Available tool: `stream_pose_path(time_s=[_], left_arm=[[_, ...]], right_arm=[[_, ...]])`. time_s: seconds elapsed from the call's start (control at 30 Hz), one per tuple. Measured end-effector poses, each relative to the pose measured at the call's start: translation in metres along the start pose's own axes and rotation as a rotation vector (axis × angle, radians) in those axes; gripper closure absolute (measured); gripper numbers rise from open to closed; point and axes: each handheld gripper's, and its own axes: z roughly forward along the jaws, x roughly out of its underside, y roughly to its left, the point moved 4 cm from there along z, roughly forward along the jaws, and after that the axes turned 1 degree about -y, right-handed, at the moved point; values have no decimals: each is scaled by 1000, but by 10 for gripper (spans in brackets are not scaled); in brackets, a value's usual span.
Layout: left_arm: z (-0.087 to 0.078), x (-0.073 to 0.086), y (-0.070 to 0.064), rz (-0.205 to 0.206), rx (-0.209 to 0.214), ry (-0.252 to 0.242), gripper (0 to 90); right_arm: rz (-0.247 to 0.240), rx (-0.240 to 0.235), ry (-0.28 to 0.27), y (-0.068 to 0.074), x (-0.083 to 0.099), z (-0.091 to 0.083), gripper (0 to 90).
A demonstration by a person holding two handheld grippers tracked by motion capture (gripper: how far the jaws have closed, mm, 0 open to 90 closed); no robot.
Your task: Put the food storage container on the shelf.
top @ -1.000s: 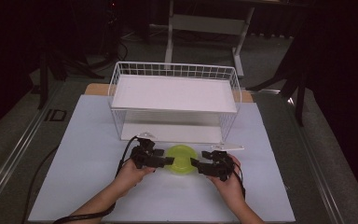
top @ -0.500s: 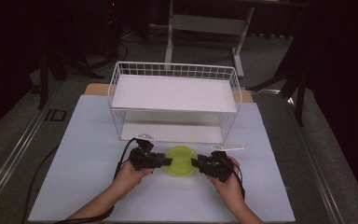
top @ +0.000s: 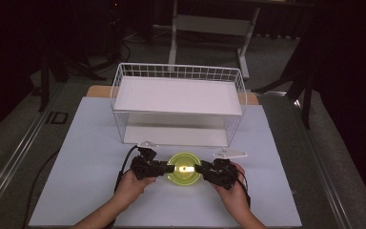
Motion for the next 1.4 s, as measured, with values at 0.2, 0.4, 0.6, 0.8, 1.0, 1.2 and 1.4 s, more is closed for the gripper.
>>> stream_pose_path(time_s=[0.2,0.4,0.6,0.8,1.0,1.2,1.4], left_arm=[[-1,1,-1,-34,1,-7,740],[-4,3,-8,-37,-25,6,761],[-7,6,-11,-28,-54,7,808],[-18,0,-14,-12,-38,-49,814],[-37,-22,-19,35,-54,-143,816],[-40,-37,-13,82,-99,-189,818],[-28,-38,3,53,-94,-189,817]], right_arm=[[15,-13,-4,1,0,-1,714],[49,-41,-3,2,-1,-5,758],[78,-51,0,5,-1,-8,796],[41,-47,-20,10,-7,-13,800],[36,-52,-85,12,-31,-23,799],[38,-33,-103,7,-51,-16,796],[43,6,-87,-1,-55,-2,794]])
